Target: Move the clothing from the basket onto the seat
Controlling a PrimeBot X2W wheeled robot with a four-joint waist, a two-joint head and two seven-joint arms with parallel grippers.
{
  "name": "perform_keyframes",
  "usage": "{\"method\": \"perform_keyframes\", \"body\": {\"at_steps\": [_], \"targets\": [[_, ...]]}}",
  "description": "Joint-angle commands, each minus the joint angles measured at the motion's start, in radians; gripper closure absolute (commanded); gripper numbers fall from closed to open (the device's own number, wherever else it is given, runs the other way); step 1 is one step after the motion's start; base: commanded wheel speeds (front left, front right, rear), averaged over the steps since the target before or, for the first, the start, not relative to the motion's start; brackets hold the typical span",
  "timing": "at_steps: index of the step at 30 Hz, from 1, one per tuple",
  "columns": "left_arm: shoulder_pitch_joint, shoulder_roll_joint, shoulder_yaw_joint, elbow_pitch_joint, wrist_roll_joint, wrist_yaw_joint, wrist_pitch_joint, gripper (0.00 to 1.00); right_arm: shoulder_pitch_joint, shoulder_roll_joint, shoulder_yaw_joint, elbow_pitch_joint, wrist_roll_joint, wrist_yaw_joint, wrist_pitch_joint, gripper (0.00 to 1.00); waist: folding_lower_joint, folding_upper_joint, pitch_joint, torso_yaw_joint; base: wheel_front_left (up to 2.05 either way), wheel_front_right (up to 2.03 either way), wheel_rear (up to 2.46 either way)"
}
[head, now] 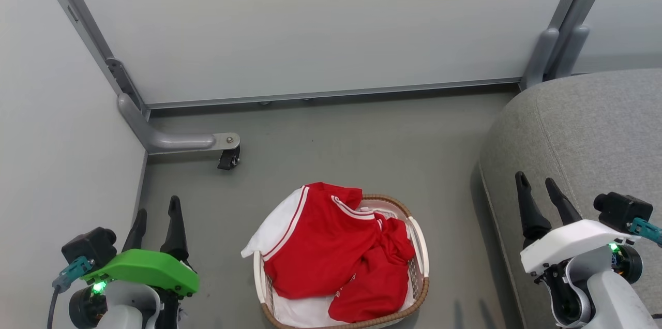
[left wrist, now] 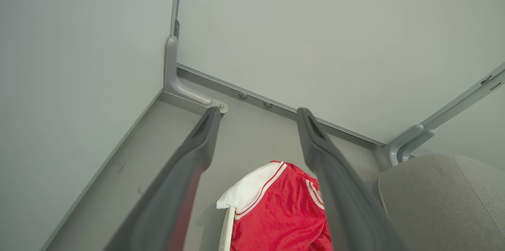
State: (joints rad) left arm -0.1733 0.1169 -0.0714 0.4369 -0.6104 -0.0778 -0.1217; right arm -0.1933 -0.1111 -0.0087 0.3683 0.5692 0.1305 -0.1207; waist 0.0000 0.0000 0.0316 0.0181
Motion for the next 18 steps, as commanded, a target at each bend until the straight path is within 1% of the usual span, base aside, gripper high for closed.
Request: {"method": "perform_keyframes", "body": {"at_steps": [1, 18], "targets": [[-0.032, 0.013, -0.006, -0.003, 0.032, 0.004, -0.009, 0.0, -0.023, -0.01, -0.001, -0.003, -0.034, 0.0, -0.01, 0.0, 0.0, 0.0, 0.002, 0.001, 0.0, 0.0, 0.0], [-0.028, 0.015, -0.034, 0.027, 0.207, 0.008, -0.053, 0.0, -0.028, -0.004, 0.007, 0.029, -0.231, 0.0, -0.054, 0.0, 0.0, 0.0, 0.005, 0.001, 0.0, 0.0, 0.0]]}}
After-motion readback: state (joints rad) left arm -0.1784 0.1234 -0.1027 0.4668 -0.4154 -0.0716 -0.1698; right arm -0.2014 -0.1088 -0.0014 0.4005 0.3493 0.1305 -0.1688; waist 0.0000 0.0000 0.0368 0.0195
